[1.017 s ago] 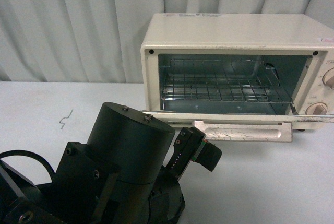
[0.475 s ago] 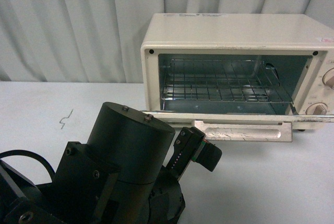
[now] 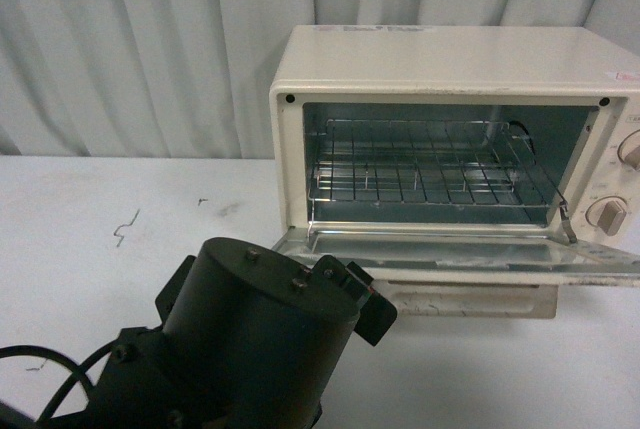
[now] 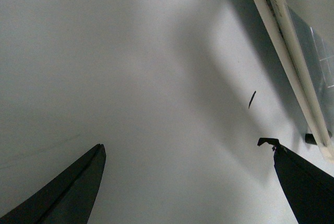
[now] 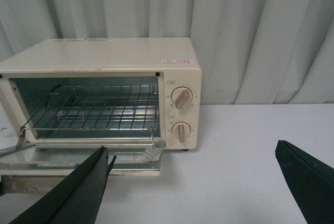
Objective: Open oven
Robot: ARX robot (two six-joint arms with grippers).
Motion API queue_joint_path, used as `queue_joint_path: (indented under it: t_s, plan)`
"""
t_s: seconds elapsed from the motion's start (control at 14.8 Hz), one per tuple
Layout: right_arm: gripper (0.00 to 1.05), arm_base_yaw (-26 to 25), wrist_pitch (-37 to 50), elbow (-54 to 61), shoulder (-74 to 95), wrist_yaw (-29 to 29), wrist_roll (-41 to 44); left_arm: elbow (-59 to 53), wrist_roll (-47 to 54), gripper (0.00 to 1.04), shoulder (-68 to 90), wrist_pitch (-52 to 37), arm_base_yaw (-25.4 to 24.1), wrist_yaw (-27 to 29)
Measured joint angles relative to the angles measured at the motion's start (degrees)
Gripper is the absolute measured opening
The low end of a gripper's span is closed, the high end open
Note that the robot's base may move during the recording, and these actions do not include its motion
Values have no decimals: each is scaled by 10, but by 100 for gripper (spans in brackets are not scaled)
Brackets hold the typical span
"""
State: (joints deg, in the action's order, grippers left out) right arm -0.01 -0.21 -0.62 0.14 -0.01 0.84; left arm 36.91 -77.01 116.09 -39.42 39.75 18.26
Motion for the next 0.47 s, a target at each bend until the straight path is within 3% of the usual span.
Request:
queue_joint_path:
  t_s: [0.27, 0.47]
  plan:
    - [98, 0, 0, 0, 0, 0, 0, -94, 58, 98, -101, -25, 10, -61]
    - [98, 0, 0, 0, 0, 0, 0, -149, 132, 98, -252, 18, 11, -43]
